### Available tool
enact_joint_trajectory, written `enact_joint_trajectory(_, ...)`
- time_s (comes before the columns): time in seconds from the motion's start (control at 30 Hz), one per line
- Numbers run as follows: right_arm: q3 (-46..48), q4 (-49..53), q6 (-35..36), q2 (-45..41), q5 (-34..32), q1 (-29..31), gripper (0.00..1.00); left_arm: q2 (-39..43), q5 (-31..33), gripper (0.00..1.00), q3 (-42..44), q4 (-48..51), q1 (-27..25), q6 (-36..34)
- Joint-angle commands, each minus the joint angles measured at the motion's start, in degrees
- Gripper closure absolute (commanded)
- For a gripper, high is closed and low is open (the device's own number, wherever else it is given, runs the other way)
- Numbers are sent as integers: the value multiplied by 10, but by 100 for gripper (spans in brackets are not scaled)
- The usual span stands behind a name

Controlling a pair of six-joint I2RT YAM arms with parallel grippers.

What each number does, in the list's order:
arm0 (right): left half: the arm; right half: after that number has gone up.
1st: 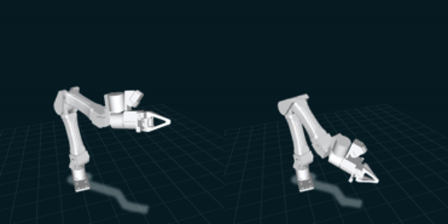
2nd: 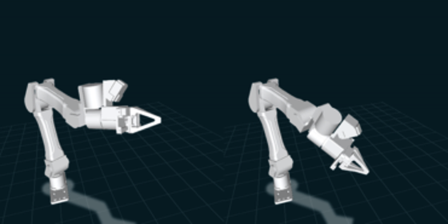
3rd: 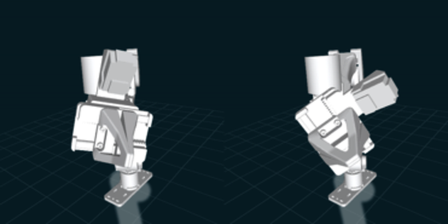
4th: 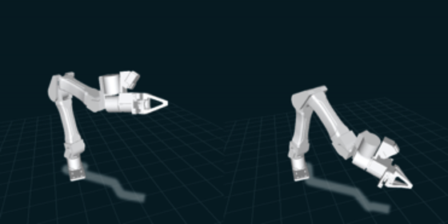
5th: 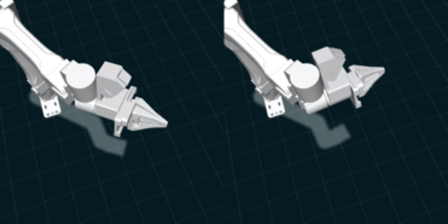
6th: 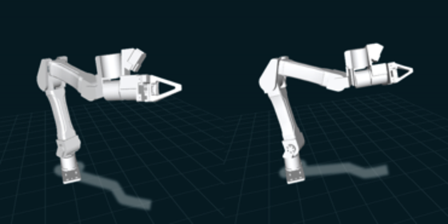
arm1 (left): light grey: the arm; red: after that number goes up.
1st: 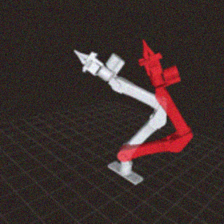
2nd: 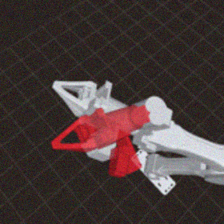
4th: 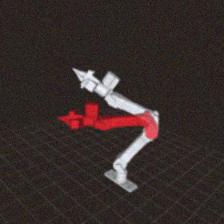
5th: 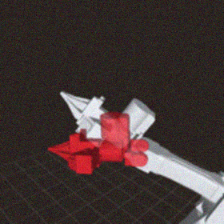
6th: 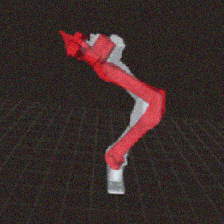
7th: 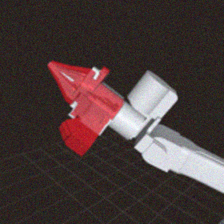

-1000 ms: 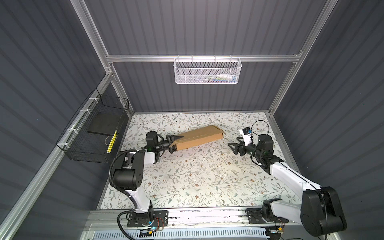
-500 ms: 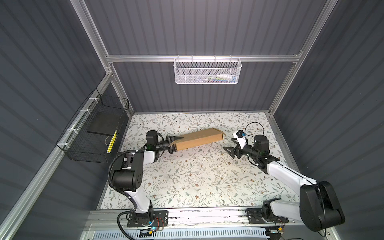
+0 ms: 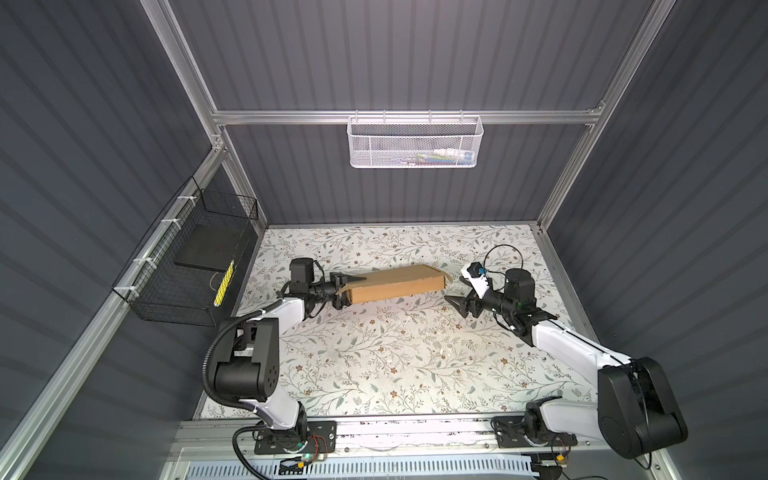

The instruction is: Fold the paper box

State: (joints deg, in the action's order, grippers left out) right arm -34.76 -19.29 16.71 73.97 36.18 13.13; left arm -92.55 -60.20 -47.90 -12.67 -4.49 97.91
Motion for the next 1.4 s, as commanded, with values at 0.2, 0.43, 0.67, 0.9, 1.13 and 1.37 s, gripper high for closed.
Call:
enact_joint_trajectory(0.2, 10, -19, 37, -4, 41, 4, 13, 28, 2, 62, -32, 168, 4, -26)
enact_joint_trajectory(0.43, 33, 12, 54, -42, 22, 24, 13, 9, -1, 65, -83, 321, 4, -56)
enact_joint_trajectory(0.67, 49, 33, 59, -71, -8, 48, 13, -74, -19, 65, -210, 627, 5, -275)
enact_joint_trajectory(0.9, 43, 35, 72, -67, -18, 58, 12, -107, -25, 65, -254, 693, 8, -326)
enact_joint_trajectory(1.13, 39, 12, 78, -42, -7, 68, 12, -149, -19, 66, -303, 782, 9, -401)
enact_joint_trajectory(1.37, 29, 40, 80, -52, 5, 83, 12, -156, -19, 66, -294, 780, 11, -410)
